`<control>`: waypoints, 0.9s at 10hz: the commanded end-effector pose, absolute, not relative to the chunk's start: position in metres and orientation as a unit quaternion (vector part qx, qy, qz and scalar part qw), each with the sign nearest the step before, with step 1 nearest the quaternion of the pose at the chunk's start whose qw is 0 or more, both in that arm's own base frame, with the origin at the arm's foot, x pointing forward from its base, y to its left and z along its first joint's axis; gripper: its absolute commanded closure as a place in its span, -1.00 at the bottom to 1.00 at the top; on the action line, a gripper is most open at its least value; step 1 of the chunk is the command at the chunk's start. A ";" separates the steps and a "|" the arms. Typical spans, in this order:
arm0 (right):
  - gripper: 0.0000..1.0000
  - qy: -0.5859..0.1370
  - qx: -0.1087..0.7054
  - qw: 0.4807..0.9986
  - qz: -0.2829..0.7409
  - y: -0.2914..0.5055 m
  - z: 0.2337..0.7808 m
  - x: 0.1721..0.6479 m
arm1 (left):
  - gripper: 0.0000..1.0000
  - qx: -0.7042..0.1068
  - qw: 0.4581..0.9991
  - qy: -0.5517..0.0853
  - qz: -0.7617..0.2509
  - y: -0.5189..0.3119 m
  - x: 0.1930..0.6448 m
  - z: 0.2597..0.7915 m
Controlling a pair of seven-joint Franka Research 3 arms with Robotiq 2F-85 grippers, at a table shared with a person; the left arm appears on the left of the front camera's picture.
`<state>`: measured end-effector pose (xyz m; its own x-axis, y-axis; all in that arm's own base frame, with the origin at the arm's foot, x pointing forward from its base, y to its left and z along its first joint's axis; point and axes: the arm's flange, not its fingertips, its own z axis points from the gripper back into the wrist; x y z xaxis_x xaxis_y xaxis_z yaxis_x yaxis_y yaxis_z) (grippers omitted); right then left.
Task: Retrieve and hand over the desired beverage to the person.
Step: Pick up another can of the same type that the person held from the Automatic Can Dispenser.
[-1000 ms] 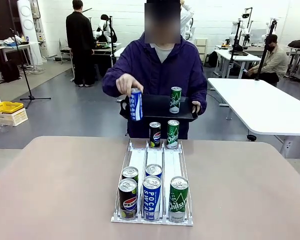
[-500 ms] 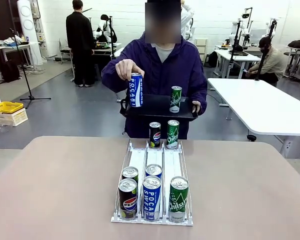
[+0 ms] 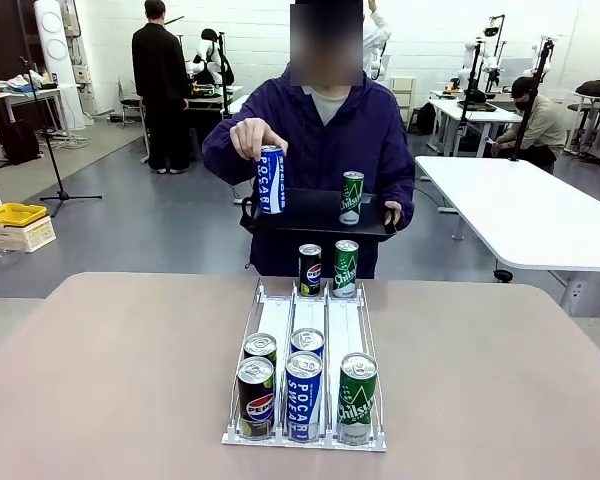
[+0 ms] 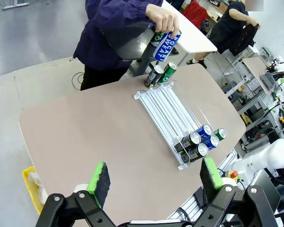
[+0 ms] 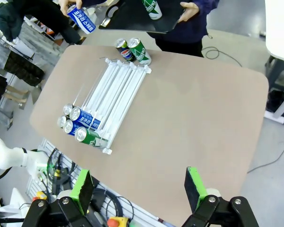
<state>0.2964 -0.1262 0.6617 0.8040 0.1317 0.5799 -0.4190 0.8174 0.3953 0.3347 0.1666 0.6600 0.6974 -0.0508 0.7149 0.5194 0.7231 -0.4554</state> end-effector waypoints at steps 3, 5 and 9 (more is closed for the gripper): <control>-1.00 -0.275 0.259 0.913 0.154 -0.128 0.662 0.301 | -1.00 -0.336 0.854 -0.356 -0.174 0.167 0.334 0.659; -1.00 -0.275 0.259 0.913 0.154 -0.128 0.662 0.301 | -1.00 -0.336 0.854 -0.356 -0.174 0.167 0.334 0.659; -1.00 -0.275 0.259 0.913 0.154 -0.128 0.662 0.301 | -1.00 -0.336 0.854 -0.356 -0.174 0.167 0.334 0.659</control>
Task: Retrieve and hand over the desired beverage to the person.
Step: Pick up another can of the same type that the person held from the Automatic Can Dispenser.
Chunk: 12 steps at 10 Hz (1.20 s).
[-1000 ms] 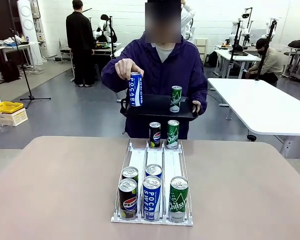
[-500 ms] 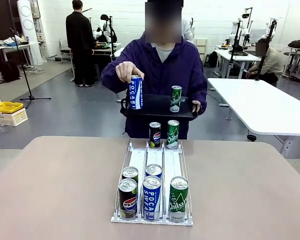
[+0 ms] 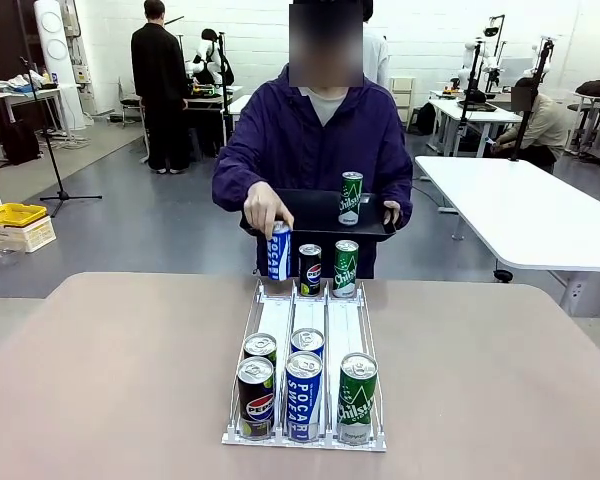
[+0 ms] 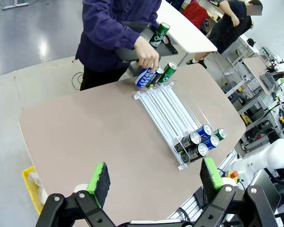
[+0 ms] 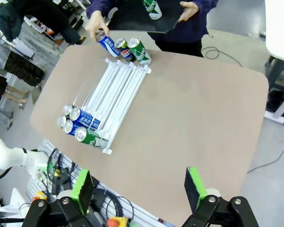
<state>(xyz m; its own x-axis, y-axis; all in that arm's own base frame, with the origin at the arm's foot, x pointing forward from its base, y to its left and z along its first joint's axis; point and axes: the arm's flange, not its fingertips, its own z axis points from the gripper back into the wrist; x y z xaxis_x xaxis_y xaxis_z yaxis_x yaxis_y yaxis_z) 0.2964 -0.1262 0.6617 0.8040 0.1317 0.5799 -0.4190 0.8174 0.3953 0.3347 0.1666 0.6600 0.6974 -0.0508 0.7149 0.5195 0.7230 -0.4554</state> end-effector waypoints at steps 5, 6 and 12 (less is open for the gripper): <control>-1.00 -0.275 0.259 0.913 0.154 -0.128 0.662 0.301 | -1.00 -0.336 0.854 -0.356 -0.174 0.167 0.334 0.659; -1.00 -0.275 0.259 0.913 0.154 -0.128 0.662 0.301 | -1.00 -0.336 0.854 -0.356 -0.174 0.167 0.334 0.659; -1.00 -0.275 0.259 0.913 0.154 -0.128 0.662 0.301 | -1.00 -0.336 0.854 -0.356 -0.174 0.167 0.334 0.659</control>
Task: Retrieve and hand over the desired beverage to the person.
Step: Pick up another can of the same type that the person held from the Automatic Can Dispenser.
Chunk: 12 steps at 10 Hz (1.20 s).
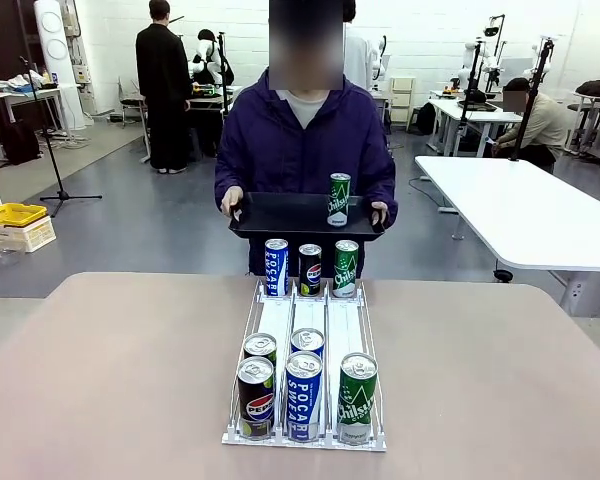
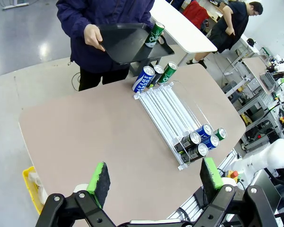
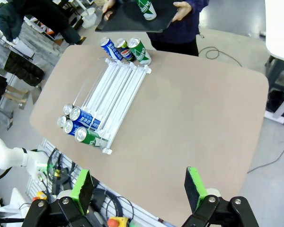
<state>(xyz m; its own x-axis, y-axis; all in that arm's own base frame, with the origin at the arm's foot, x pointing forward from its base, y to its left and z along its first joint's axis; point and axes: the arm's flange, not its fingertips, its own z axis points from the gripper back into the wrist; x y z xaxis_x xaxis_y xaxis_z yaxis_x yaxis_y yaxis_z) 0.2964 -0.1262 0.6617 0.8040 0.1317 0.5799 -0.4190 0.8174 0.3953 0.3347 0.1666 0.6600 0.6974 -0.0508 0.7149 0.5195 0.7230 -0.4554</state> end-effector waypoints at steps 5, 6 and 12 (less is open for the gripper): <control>-1.00 -0.275 0.259 0.913 0.154 -0.128 0.662 0.301 | -1.00 -0.333 0.859 -0.352 -0.166 0.167 0.335 0.660; -1.00 -0.275 0.259 0.913 0.154 -0.128 0.662 0.301 | -1.00 -0.293 0.862 -0.332 -0.245 0.134 0.325 0.667; -1.00 -0.275 0.259 0.913 0.154 -0.128 0.662 0.301 | -1.00 -0.164 0.913 -0.067 -0.367 -0.124 0.329 0.675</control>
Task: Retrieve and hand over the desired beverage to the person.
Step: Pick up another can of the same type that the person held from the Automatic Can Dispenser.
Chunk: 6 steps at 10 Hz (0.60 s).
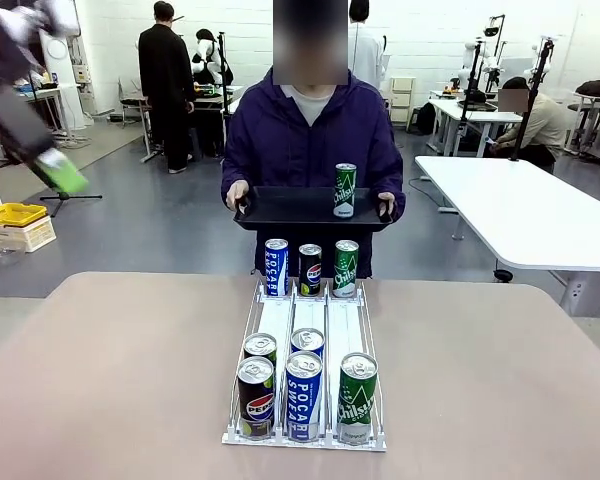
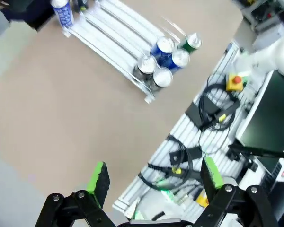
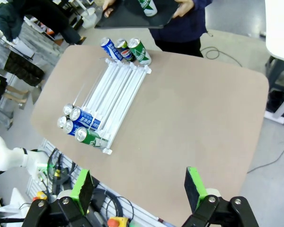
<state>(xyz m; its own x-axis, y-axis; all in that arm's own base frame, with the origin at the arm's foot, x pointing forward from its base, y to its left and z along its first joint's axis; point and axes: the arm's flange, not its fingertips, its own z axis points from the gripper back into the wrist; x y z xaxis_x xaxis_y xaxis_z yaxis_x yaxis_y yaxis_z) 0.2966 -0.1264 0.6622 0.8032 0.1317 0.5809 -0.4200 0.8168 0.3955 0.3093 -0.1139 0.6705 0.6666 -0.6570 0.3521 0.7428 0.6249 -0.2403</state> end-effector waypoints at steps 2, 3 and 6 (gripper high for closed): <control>-1.00 -0.275 0.259 0.913 0.154 -0.128 0.662 0.301 | -1.00 -0.119 0.949 -0.033 -0.289 -0.205 0.324 0.649; -1.00 -0.275 0.259 0.913 0.154 -0.128 0.662 0.301 | -1.00 -0.086 0.964 -0.057 -0.247 -0.240 0.319 0.636; -1.00 -0.275 0.259 0.913 0.154 -0.128 0.662 0.301 | -1.00 -0.016 0.977 -0.111 -0.183 -0.294 0.319 0.596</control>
